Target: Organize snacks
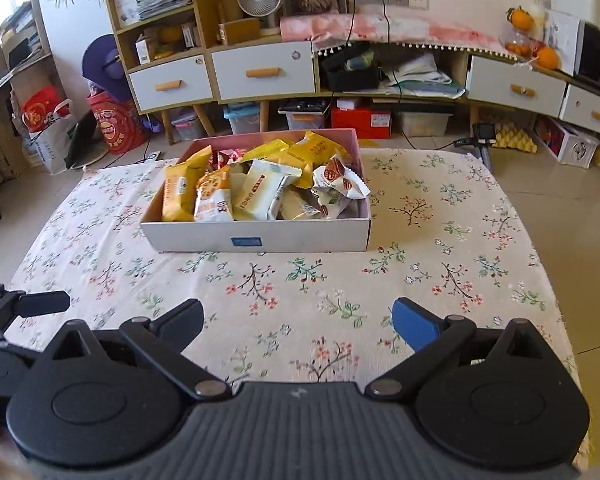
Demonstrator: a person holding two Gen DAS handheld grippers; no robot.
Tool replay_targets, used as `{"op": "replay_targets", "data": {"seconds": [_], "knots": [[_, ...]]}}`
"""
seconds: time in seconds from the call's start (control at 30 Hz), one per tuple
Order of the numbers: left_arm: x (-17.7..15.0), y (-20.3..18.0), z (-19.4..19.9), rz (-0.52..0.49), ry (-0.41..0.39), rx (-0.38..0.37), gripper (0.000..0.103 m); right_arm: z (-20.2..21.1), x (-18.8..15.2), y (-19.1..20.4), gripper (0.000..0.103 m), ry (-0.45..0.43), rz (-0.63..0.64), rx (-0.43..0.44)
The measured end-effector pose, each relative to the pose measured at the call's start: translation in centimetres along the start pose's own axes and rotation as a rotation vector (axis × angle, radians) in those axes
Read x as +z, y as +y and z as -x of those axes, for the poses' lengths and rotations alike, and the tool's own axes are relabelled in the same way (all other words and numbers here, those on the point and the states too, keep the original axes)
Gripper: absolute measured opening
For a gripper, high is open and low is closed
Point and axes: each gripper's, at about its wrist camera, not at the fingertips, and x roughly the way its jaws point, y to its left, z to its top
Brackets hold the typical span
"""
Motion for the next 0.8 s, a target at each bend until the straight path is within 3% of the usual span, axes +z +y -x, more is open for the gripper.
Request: {"op": "replay_targets", "data": {"seconds": [0.8], "knots": [[-0.4, -0.3, 2.5, 0.063, -0.018, 0.103, 0.103, 0.7, -1.7, 1.4, 0.103, -0.039, 0.073, -0.061]]}}
